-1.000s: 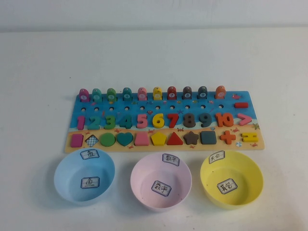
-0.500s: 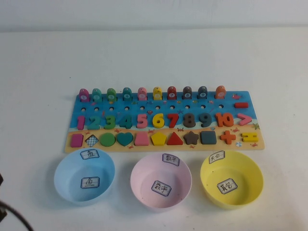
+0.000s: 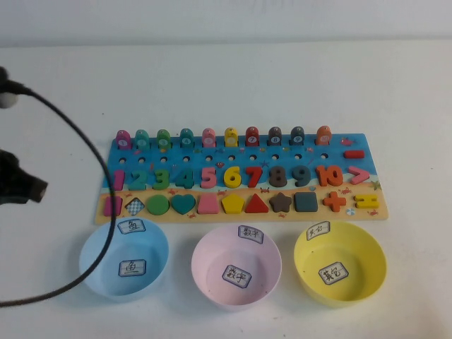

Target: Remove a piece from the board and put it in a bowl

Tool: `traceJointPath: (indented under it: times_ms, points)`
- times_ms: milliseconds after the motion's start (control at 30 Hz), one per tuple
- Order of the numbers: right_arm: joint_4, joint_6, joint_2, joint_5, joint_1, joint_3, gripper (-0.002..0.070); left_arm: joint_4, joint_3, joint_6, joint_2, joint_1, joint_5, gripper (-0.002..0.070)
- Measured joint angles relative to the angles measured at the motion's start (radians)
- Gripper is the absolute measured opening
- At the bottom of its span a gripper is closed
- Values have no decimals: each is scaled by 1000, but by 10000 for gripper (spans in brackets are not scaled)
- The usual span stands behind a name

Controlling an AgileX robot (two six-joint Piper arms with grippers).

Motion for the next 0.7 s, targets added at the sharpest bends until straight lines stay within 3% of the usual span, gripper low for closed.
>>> traceJointPath:
  times_ms: [133, 300, 467, 700]
  points:
    - [0, 0, 0, 0, 0, 0, -17, 164, -157, -67, 193, -128, 79, -5]
    - [0, 0, 0, 0, 0, 0, -17, 293, -388, -135, 420, -203, 106, -5]
    - [0, 0, 0, 0, 0, 0, -17, 262, -575, -156, 599, -207, 106, -5]
    - [0, 0, 0, 0, 0, 0, -17, 178, -605, -156, 713, -207, 109, -5]
